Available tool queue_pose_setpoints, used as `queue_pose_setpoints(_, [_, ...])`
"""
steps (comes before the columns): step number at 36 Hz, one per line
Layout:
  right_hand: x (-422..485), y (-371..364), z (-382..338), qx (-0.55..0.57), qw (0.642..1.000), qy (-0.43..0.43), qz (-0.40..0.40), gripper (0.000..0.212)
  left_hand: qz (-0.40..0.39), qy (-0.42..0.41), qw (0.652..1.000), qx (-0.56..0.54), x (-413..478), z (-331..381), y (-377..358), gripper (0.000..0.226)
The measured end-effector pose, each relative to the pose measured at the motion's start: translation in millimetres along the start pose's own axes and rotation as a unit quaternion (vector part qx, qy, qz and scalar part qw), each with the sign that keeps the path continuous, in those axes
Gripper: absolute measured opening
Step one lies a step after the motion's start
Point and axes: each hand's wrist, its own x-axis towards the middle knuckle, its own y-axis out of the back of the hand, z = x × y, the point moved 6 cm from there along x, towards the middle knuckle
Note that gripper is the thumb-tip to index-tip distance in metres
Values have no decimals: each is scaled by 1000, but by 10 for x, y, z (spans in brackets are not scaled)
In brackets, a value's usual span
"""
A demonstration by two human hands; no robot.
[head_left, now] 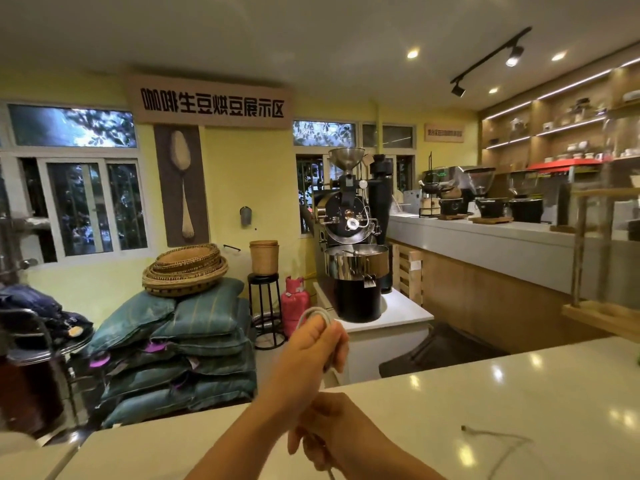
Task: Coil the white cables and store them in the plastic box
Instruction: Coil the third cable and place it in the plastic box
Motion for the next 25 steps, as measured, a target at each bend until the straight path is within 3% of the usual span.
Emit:
queue_pose_setpoints(4, [-29, 1, -138, -2, 999, -22, -31, 24, 10, -26, 999, 35, 57, 36, 92, 31])
queue_pose_setpoints(9, [-52, 99, -236, -95, 995, -22, -16, 22, 19, -40, 995, 86, 93, 22, 164, 33])
queue_pose_setpoints(19, [-105, 389, -651, -338, 935, 107, 26, 20, 20, -20, 978, 207, 98, -87, 284, 31])
queue_pose_setpoints(25, [-155, 583, -972, -380, 907, 174, 50, 17, -46, 24, 985, 164, 21, -169, 198, 32])
